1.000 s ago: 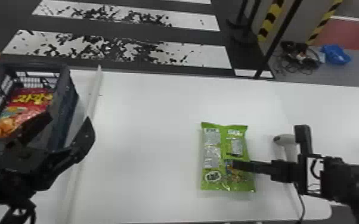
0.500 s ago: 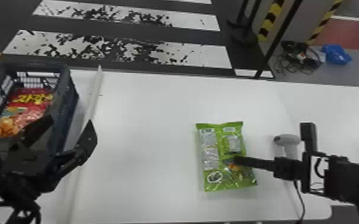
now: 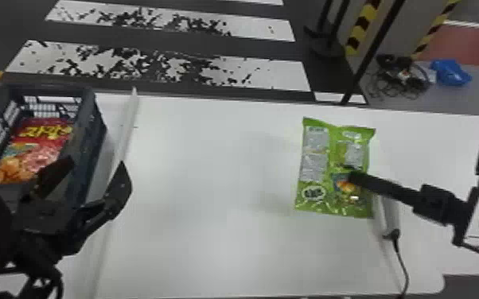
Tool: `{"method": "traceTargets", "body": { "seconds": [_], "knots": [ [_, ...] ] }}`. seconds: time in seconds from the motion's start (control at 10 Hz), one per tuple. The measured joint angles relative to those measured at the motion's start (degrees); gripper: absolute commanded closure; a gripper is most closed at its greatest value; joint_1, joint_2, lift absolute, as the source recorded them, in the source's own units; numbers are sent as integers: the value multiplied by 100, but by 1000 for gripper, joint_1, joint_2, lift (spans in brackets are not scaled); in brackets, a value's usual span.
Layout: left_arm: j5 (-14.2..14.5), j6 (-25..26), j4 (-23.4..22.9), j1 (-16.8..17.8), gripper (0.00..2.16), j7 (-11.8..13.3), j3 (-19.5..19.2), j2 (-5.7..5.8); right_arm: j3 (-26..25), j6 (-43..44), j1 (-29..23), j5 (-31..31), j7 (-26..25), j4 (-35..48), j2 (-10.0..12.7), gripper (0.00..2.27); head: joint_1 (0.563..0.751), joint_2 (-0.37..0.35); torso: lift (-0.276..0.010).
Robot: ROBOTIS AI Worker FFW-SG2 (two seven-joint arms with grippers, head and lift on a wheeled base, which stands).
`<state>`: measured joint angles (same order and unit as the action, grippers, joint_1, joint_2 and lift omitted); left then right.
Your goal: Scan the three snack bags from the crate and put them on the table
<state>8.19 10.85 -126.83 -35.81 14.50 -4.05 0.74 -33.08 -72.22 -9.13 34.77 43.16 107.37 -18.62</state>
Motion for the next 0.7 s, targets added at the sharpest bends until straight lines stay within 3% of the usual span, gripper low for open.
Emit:
{"method": "traceTargets", "body": {
  "seconds": [0.3,0.4,0.5,0.7],
  "knots": [
    [109,-245,171,7,26,72,-22,30,-1515,896,199,704,-1348,-798,167,2196,695,-342,-94],
    [200,-429,309,17,26,116,-36,33,-1871,1470,259,906,-1928,-1309,162,2196,695,-350,-94],
    [290,-570,449,59,26,135,-42,32,-2052,2075,316,965,-2231,-1852,99,2196,695,-350,-94],
    [355,-726,627,141,26,141,-23,32,-1926,3292,388,644,-2621,-2817,-48,2192,695,-350,-94]
  ]
}}
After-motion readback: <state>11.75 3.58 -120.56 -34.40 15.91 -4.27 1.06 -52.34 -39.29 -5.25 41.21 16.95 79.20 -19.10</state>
